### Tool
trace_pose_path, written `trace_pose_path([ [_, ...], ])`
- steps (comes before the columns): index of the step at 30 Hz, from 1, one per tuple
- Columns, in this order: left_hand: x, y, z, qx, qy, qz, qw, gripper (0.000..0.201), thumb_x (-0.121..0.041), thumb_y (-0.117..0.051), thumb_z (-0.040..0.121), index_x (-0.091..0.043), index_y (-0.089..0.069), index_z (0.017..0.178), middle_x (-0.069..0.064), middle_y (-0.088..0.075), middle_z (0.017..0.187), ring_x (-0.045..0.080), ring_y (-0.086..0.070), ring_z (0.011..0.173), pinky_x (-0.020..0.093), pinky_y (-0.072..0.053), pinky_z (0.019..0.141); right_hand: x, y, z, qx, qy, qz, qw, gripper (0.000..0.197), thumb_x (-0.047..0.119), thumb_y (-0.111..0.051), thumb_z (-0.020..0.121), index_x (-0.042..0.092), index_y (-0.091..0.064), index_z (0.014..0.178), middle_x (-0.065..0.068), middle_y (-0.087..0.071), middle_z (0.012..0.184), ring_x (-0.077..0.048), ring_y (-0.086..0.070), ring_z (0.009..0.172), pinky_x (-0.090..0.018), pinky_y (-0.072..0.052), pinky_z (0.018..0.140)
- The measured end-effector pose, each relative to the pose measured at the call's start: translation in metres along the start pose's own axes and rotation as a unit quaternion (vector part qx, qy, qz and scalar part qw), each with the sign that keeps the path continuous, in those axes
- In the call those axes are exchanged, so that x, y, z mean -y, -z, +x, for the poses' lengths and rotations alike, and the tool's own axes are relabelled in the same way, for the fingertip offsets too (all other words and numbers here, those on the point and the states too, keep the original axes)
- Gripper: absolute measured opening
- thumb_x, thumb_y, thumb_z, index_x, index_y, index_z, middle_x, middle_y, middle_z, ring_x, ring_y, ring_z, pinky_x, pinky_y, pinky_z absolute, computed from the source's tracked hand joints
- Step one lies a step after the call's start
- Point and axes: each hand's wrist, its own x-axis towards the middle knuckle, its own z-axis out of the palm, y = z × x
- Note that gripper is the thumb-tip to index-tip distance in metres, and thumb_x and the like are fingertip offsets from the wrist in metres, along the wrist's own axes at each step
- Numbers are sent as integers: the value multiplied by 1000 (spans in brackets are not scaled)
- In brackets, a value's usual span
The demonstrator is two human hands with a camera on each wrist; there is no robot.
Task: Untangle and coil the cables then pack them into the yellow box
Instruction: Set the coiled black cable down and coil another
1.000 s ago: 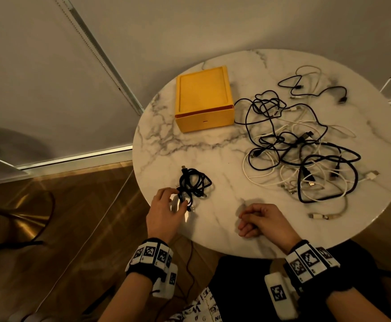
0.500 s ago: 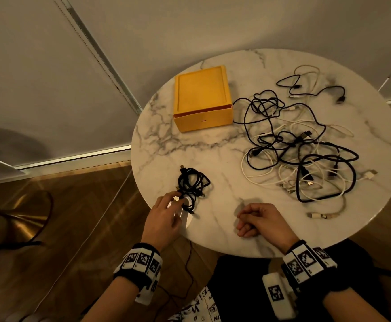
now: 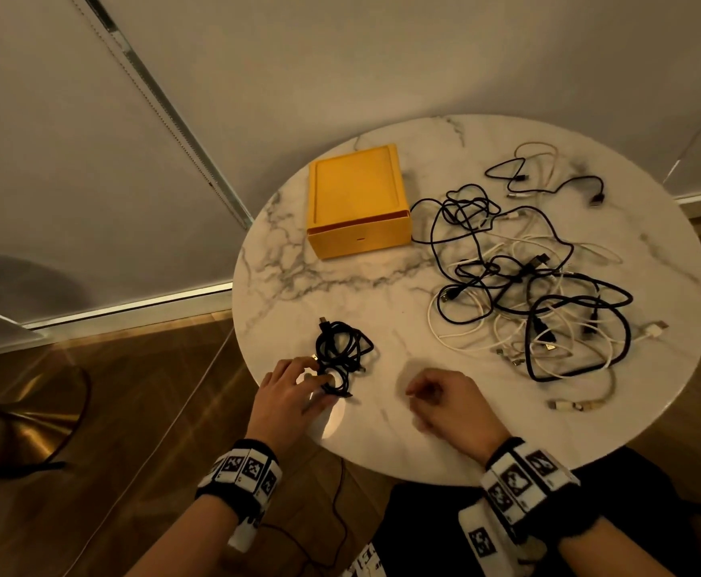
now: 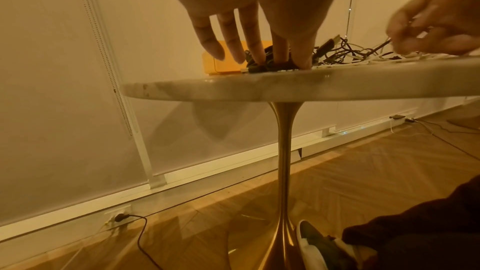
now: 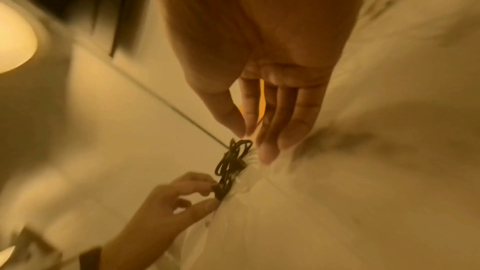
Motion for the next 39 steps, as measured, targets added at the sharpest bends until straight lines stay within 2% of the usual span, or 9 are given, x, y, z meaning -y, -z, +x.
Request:
trace_pose_path([
  [5, -15, 6, -7, 6, 46, -29, 998, 38, -50, -47, 83, -29, -72, 102, -1, -61, 119, 22, -55, 106, 38, -49, 84, 44, -33, 32, 57, 232, -305, 922, 36, 7, -59, 81, 19, -61, 114, -1, -47, 124, -20, -57, 83, -30, -45, 79],
  [9, -10, 4, -5, 12, 41, -17, 999, 35, -50, -52, 83, -29, -72, 102, -1, -62, 118, 23, -56, 105, 41, -54, 79, 57, -55, 64, 103, 244, -497, 826, 52, 8, -58, 86, 22, -48, 135, -4, -38, 140, -27, -53, 113, -39, -38, 97],
  [12, -7, 0, -3, 9, 40, -4, 999, 30, -49, -61, 83, -29, -71, 104, -2, -63, 116, 22, -56, 105, 39, -54, 79, 59, -56, 83, 108, 235, -543, 799, 50, 4, -54, 87, 20, -48, 134, -4, -44, 135, -27, -52, 115, -40, -37, 96],
  [15, -8, -2, -2, 12, 57, 2, 998, 35, -44, -70, 81, -28, -67, 112, -2, -62, 120, 22, -57, 108, 38, -52, 83, 61, -54, 92, 120, 236, -520, 812, 45, 7, -52, 90, 20, -50, 133, -3, -48, 135, -28, -54, 115, -40, -39, 94],
  [20, -4, 1, 10, -7, 105, -33, 994, 36, -43, -72, 80, -22, -64, 108, -4, -64, 115, 20, -56, 106, 36, -50, 85, 69, -60, 86, 141, 198, -348, 905, 38, 18, -58, 90, 17, -59, 127, -9, -58, 124, -31, -55, 113, -41, -45, 95],
  [26, -1, -2, 1, -63, 230, -220, 946, 45, -19, -79, 76, -24, -51, 110, -4, -57, 108, 19, -59, 97, 38, -53, 80, 70, -81, 67, 142, 258, -459, 838, 34, 12, -47, 96, 15, -53, 129, -10, -57, 127, -32, -54, 114, -43, -39, 95],
  [29, -2, 1, 2, -94, 204, -205, 953, 61, -8, -77, 74, -21, -46, 125, -3, -44, 130, 14, -51, 112, 28, -52, 81, 58, -82, 66, 129, 266, -506, 810, 38, 4, -46, 93, 15, -50, 129, -7, -57, 126, -30, -54, 112, -43, -37, 90],
  [33, -12, 8, 4, -51, 152, -204, 966, 53, -35, -50, 79, -21, -53, 130, -4, -49, 134, 5, -43, 118, 10, -34, 91, 47, -74, 71, 153, 285, -426, 845, 43, 19, -49, 97, 21, -47, 140, -1, -49, 144, -31, -51, 117, -42, -39, 93],
  [39, -15, 13, 9, -90, 182, -266, 942, 31, -32, -53, 86, -20, -65, 111, -10, -56, 120, 10, -50, 115, 23, -37, 101, 42, -46, 60, 98, 280, -320, 900, 51, 26, -58, 94, 17, -45, 142, -2, -38, 152, -22, -42, 132, -35, -37, 109],
])
